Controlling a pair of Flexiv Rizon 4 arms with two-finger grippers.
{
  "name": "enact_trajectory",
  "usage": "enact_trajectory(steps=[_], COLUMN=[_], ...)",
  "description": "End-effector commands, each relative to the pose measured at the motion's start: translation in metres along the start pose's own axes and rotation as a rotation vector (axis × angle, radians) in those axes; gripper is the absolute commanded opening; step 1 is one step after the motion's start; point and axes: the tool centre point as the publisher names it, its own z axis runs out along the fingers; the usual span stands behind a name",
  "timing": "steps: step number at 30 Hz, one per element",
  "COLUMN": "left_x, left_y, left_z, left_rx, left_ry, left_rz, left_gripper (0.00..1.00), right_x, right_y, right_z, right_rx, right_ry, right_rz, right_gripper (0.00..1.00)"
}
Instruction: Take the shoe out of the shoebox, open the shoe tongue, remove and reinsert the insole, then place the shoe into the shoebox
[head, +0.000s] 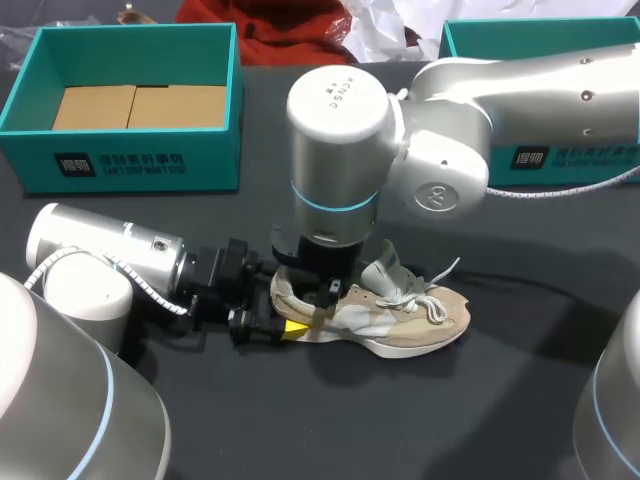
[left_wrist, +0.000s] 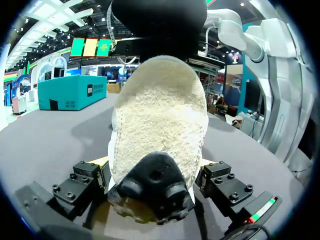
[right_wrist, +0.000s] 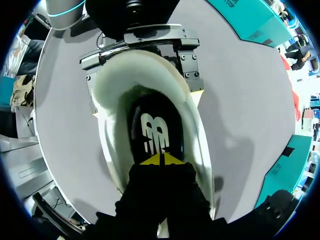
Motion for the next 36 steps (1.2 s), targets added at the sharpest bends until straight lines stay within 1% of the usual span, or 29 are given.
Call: enact_trajectory(steps=[1, 8, 11, 14, 15, 16, 17, 20, 21, 29, 36], left_x=[0.0, 0.0, 0.0, 0.0, 0.0, 0.0, 0.0, 0.0, 0.0, 0.0, 0.0], left_y=[0.004, 0.004, 0.004, 0.004, 0.004, 0.004, 0.004, 0.004, 0.004, 0.004, 0.004], left_z=[0.003, 0.003, 0.003, 0.003, 0.003, 0.003, 0.003, 0.003, 0.003, 0.003, 0.003], left_rx=[-0.001, -0.001, -0.001, -0.001, -0.001, -0.001, -0.001, -0.001, -0.001, -0.001, -0.001], left_ry=[0.0, 0.0, 0.0, 0.0, 0.0, 0.0, 0.0, 0.0, 0.0, 0.0, 0.0], left_rz=[0.0, 0.0, 0.0, 0.0, 0.0, 0.0, 0.0, 0.0, 0.0, 0.0, 0.0], left_gripper=[0.0, 0.0, 0.0, 0.0, 0.0, 0.0, 0.0, 0.0, 0.0, 0.0, 0.0], right_x=[-0.001, -0.001, -0.002, -0.002, -0.002, -0.003, -0.003, -0.005, -0.005, -0.012, -0.012], right_y=[-0.016, -0.036, -0.042, -0.044, -0.044, -0.043, -0.043, -0.042, -0.042, -0.038, -0.034], right_z=[-0.005, -0.007, -0.005, -0.002, 0.0, 0.001, 0.002, 0.005, 0.005, 0.011, 0.025], right_rx=[-0.007, -0.009, -0.011, -0.019, -0.02, -0.022, -0.023, -0.028, -0.029, -0.025, -0.004], right_ry=[-0.01, -0.032, -0.036, -0.039, -0.039, -0.04, -0.04, -0.042, -0.043, -0.031, 0.01], right_rz=[0.02, 0.071, 0.079, 0.071, 0.068, 0.062, 0.06, 0.05, 0.048, 0.033, 0.017], right_gripper=[0.0, 0.0, 0.0, 0.0, 0.02, 0.18, 0.25, 0.36, 0.38, 0.44, 0.47])
